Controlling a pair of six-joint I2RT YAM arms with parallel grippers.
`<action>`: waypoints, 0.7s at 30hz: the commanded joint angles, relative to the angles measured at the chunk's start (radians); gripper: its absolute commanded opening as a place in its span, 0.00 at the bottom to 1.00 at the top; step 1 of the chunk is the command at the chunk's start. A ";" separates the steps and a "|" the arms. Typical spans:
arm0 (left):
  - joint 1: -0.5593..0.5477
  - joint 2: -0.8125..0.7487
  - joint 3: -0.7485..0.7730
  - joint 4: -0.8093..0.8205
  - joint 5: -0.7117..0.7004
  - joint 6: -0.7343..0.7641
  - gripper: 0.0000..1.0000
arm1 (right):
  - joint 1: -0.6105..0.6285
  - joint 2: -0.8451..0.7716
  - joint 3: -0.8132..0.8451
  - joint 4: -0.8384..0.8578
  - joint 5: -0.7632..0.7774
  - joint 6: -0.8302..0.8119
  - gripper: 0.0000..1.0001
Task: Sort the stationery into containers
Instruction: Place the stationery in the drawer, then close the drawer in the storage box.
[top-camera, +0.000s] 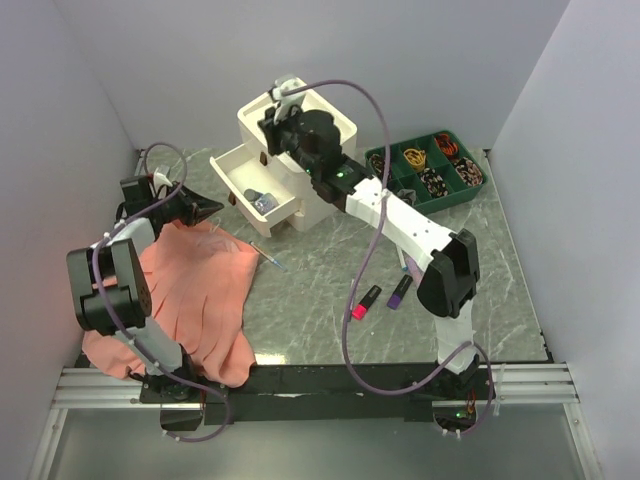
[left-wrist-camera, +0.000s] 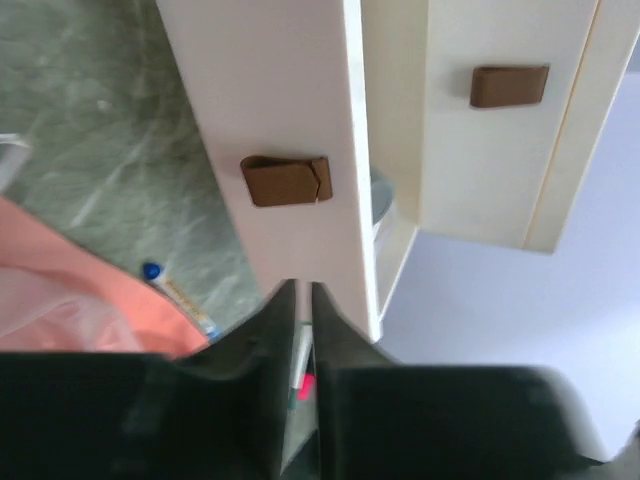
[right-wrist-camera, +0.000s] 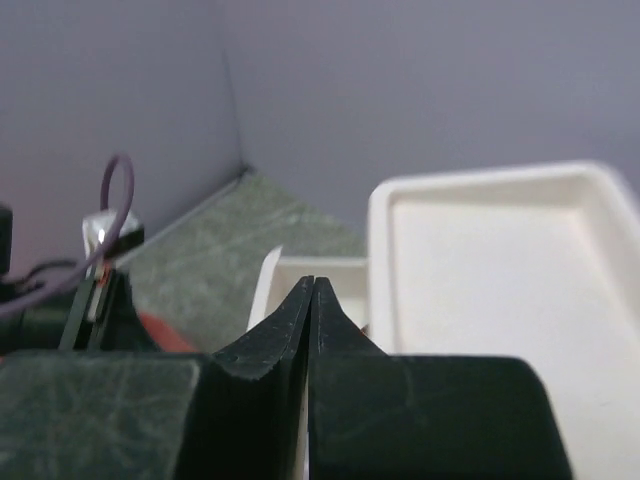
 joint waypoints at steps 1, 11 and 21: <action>-0.017 0.069 0.059 0.156 0.073 -0.101 0.02 | -0.033 -0.009 0.018 0.142 0.115 -0.113 0.01; -0.100 0.173 0.150 0.164 0.088 -0.095 0.01 | -0.085 0.143 0.173 -0.013 0.135 -0.134 0.00; -0.155 0.258 0.237 0.194 0.103 -0.112 0.01 | -0.091 0.208 0.219 -0.111 0.040 -0.134 0.00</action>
